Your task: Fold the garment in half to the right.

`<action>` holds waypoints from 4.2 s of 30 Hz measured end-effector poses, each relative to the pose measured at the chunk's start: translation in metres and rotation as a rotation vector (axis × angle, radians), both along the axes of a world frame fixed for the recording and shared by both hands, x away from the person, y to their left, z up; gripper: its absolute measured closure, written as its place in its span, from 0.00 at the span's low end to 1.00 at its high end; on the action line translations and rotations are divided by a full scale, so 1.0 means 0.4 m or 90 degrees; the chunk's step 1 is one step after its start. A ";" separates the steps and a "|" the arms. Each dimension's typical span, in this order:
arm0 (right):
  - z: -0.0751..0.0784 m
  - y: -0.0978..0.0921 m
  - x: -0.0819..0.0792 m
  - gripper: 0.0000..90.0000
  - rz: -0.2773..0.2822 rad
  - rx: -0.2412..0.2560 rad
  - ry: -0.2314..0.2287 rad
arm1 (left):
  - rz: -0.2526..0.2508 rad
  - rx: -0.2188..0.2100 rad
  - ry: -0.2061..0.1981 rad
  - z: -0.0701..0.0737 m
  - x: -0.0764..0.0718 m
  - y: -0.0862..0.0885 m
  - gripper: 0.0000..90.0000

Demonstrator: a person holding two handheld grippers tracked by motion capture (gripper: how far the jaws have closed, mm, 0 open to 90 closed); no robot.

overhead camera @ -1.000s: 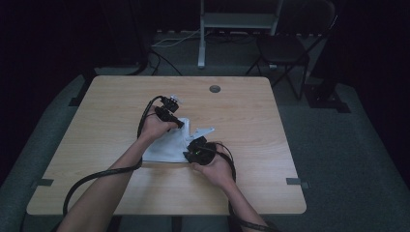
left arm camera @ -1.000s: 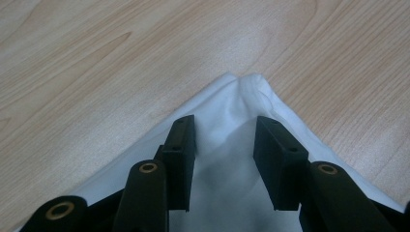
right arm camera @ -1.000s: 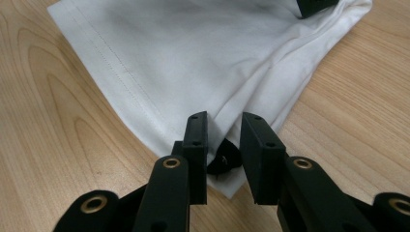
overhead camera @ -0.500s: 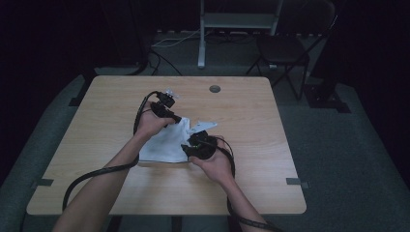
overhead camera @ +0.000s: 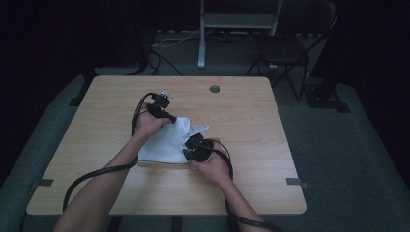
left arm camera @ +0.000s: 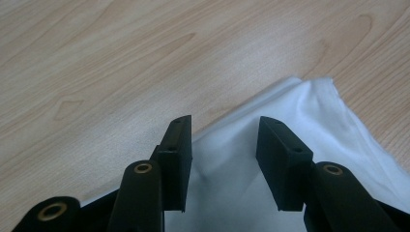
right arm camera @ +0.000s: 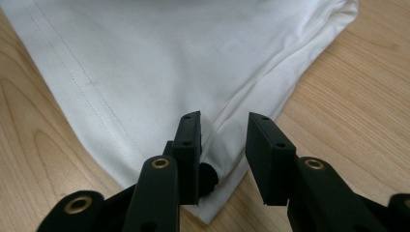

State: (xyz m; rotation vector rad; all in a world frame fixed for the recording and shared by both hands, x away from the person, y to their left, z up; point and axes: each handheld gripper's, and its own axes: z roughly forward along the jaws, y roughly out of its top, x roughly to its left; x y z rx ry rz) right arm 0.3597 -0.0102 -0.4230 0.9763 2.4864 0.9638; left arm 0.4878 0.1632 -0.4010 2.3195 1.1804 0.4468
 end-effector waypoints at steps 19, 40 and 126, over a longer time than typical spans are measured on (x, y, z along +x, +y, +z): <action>0.034 0.000 -0.015 0.70 -0.004 0.034 -0.023 | 0.021 -0.006 -0.018 0.037 0.001 0.066 0.60; 0.011 0.007 -0.013 0.69 0.001 0.015 -0.004 | 0.031 0.017 -0.022 -0.011 0.004 0.079 0.59; 0.032 -0.068 0.032 0.15 -0.071 0.089 -0.025 | -0.031 -0.156 -0.095 0.019 -0.372 0.281 0.21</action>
